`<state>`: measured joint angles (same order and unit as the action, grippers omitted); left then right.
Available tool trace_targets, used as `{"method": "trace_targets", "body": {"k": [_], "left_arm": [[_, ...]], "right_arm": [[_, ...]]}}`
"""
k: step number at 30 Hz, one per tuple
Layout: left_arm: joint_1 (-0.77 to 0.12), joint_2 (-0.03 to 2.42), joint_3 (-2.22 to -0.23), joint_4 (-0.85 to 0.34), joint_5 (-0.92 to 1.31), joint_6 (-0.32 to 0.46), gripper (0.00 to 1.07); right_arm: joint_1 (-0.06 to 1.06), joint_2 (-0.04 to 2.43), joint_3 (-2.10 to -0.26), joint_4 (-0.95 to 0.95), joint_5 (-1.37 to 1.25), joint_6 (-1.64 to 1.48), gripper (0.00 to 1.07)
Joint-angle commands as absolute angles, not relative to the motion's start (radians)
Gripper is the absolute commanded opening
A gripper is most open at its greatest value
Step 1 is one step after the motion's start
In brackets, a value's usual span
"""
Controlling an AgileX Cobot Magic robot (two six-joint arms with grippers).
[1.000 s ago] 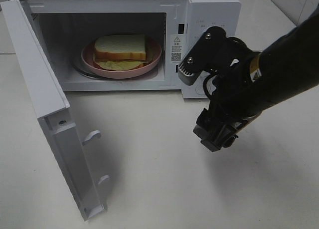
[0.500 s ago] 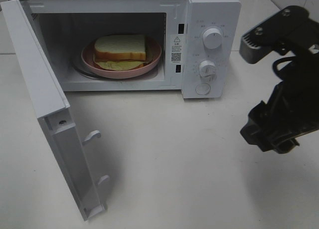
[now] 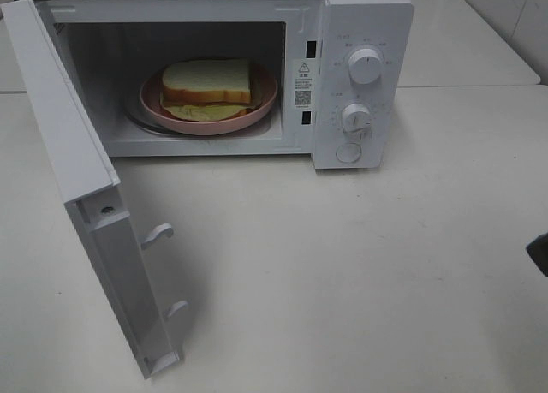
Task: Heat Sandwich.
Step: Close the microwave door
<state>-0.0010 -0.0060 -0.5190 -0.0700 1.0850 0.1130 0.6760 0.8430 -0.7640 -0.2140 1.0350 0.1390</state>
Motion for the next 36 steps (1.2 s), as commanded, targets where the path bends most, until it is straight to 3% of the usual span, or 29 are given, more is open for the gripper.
{"method": "trace_targets", "body": {"k": [1, 13, 22, 36], "left_arm": [[0.001, -0.021, -0.519, -0.067, 1.071, 0.113, 1.00], [0.001, -0.021, -0.519, -0.067, 1.071, 0.113, 1.00], [0.001, -0.021, -0.519, -0.067, 1.071, 0.113, 1.00], [0.001, -0.021, -0.519, -0.067, 1.071, 0.113, 1.00]], "right_arm": [[0.677, 0.789, -0.760, -0.175, 1.079, 0.148, 0.76], [0.660, 0.618, -0.710, -0.162, 1.127, 0.148, 0.76], [0.447, 0.423, -0.635, -0.158, 1.144, 0.076, 0.76], [0.265, 0.208, -0.544, -0.060, 1.137, 0.066, 0.76]]}}
